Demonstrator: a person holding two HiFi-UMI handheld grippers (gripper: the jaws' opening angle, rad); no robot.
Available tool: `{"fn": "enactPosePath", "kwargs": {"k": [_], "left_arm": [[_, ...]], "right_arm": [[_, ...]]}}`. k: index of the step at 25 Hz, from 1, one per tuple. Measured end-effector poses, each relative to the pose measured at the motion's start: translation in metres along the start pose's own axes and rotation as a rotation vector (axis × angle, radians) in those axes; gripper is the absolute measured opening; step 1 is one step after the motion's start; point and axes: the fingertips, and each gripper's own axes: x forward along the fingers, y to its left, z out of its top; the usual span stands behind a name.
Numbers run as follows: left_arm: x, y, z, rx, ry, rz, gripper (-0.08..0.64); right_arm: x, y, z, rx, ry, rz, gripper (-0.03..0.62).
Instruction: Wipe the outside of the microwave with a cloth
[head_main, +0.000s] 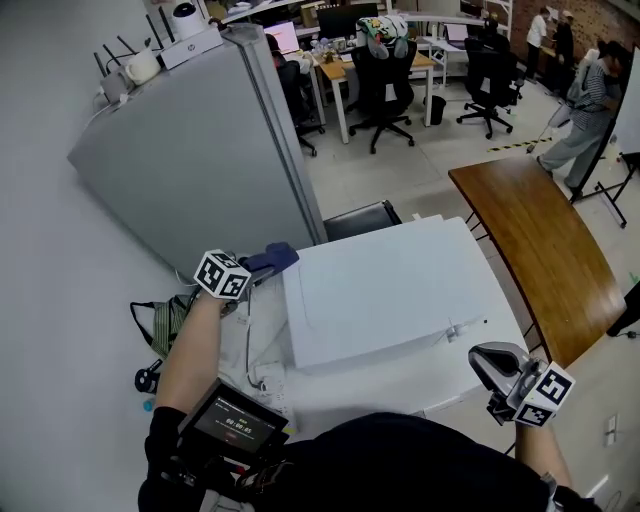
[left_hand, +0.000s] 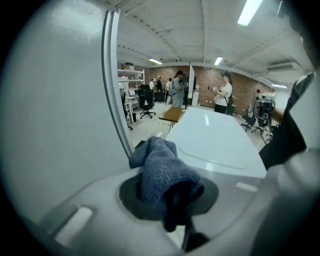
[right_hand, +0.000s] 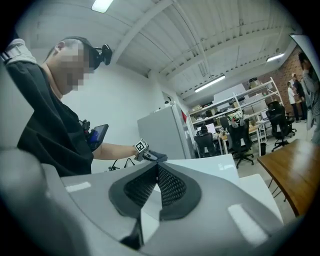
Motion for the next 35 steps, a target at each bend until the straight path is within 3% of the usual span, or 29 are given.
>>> {"fn": "enactPosePath", "kwargs": {"k": [3, 6, 13, 17, 21, 25, 28, 35], "left_arm": [[-0.007, -0.015, 0.044, 0.064, -0.080, -0.013, 0.055], [0.017, -0.059, 0.103, 0.131, -0.145, -0.081, 0.055], [0.161, -0.187, 0.234, 0.255, -0.156, -0.219, 0.055], [0.234, -0.231, 0.267, 0.292, -0.121, -0.241, 0.055], [0.262, -0.227, 0.250, 0.303, -0.045, -0.223, 0.055], [0.223, -0.190, 0.209, 0.276, -0.025, -0.188, 0.055], [0.167, -0.145, 0.150, 0.245, 0.007, -0.147, 0.055], [0.018, -0.053, -0.005, 0.086, 0.029, -0.018, 0.055]], "right_arm": [[-0.005, 0.008, 0.004, 0.005, -0.021, -0.014, 0.005], [-0.028, -0.009, 0.012, 0.026, -0.060, -0.041, 0.005], [-0.134, -0.090, 0.023, 0.021, -0.103, -0.136, 0.005], [-0.188, -0.130, 0.014, 0.060, -0.110, -0.217, 0.005], [-0.200, -0.136, 0.007, 0.071, -0.103, -0.237, 0.005], [-0.173, -0.119, 0.010, 0.058, -0.082, -0.201, 0.005], [-0.130, -0.091, 0.014, 0.034, -0.061, -0.139, 0.005], [-0.013, -0.008, 0.017, -0.030, -0.015, 0.054, 0.005]]}}
